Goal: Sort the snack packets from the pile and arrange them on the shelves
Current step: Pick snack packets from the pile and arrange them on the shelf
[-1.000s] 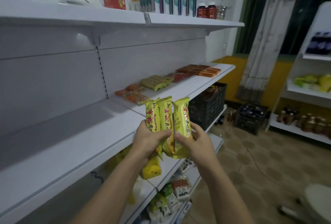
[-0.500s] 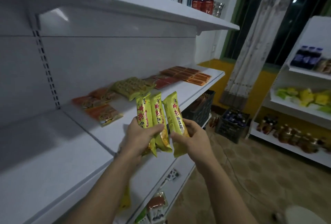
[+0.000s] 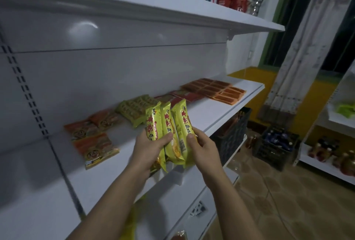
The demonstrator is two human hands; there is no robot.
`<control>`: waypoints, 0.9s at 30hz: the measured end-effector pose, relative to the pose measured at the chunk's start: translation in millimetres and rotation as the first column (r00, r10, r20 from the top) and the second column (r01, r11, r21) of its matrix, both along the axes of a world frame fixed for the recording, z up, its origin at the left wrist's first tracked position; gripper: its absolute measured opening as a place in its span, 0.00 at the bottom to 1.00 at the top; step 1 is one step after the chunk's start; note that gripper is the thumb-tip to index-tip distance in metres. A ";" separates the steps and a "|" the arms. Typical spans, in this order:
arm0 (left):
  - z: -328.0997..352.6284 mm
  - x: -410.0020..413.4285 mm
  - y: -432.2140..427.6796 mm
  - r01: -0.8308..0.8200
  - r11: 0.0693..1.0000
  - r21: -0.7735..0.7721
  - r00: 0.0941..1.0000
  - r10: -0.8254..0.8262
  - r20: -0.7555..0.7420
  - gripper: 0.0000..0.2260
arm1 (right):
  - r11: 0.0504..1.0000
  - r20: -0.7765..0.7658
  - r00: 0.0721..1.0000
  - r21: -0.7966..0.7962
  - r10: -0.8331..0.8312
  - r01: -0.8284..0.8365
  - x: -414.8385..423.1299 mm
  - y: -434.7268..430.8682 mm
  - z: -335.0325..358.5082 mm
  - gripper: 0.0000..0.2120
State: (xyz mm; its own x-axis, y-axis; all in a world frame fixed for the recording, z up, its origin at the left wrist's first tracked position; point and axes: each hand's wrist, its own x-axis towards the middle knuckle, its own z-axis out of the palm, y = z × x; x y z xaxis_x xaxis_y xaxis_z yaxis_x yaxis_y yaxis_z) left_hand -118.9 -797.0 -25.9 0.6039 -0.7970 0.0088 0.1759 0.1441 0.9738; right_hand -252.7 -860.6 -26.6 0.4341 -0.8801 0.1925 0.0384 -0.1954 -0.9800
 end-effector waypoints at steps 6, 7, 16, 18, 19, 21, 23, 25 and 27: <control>-2.1 4.8 -51.3 -0.155 0.988 0.019 0.988 0.155 0.003 0.14 | 0.982 0.035 0.985 0.077 0.168 -0.170 16.6 -72.2 -2.5 0.11; -1.9 3.0 -61.5 -0.188 0.982 0.021 0.982 0.188 0.001 0.14 | 0.975 0.022 0.978 0.073 0.207 -0.208 17.8 -87.9 -2.0 0.12; 6.1 -8.1 -119.8 -0.447 0.892 0.066 0.893 0.449 -0.018 0.09 | 0.877 -0.052 0.876 0.081 0.479 -0.474 45.4 -186.7 7.9 0.12; 5.2 -11.5 -122.5 -0.487 0.870 0.076 0.870 0.491 -0.040 0.11 | 0.864 -0.083 0.860 0.046 0.503 -0.501 52.4 -192.1 4.0 0.14; 4.0 -12.4 -122.3 -0.503 0.860 0.086 0.860 0.508 -0.050 0.12 | 0.858 -0.113 0.852 0.010 0.512 -0.514 54.5 -192.3 3.9 0.16; 2.1 -13.3 -121.5 -0.522 0.846 0.109 0.846 0.529 -0.058 0.14 | 0.837 -0.173 0.830 -0.052 0.530 -0.545 59.2 -192.0 1.1 0.18; 0.7 -15.1 -121.6 -0.532 0.839 0.118 0.840 0.540 -0.056 0.14 | 0.804 -0.186 0.795 -0.040 0.577 -0.593 60.8 -191.5 1.3 0.18; -0.3 -16.6 -123.2 -0.562 0.819 0.118 0.820 0.570 -0.052 0.13 | 0.759 -0.193 0.745 -0.005 0.638 -0.651 62.3 -193.0 2.6 0.17; -1.9 -16.5 -123.2 -0.587 0.801 0.120 0.802 0.595 -0.052 0.12 | 0.758 -0.231 0.745 -0.043 0.626 -0.651 62.3 -193.5 2.4 0.17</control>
State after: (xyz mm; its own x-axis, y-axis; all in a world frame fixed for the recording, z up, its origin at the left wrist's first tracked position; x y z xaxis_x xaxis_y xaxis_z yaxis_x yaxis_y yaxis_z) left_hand -135.4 -920.1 -27.8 0.9528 -0.2793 -0.1187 0.1671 0.1562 0.9735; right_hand -190.4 -1054.1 -24.2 0.9245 -0.3603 0.1242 0.0102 -0.3026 -0.9531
